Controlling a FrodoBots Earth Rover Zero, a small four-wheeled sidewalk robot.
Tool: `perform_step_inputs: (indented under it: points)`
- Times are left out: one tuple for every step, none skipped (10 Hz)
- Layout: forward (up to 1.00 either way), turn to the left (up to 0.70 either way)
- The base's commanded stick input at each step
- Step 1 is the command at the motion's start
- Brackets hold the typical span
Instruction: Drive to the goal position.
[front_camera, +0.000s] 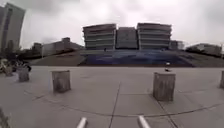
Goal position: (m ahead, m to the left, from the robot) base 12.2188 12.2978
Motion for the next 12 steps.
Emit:
perform_step_inputs:
  points:
    - [1.00, 0.08]
    - [1.00, 0.00]
    - [1.00, 0.23]
    - [1.00, 0.05]
    - [1.00, 0.00]
    - [1.00, 0.16]
    - [1.00, 0.05]
    - [1.00, 0.00]
    - [1.00, 0.11]
    - [1.00, 0.26]
    - [1.00, 0.12]
    - [1.00, 0.36]
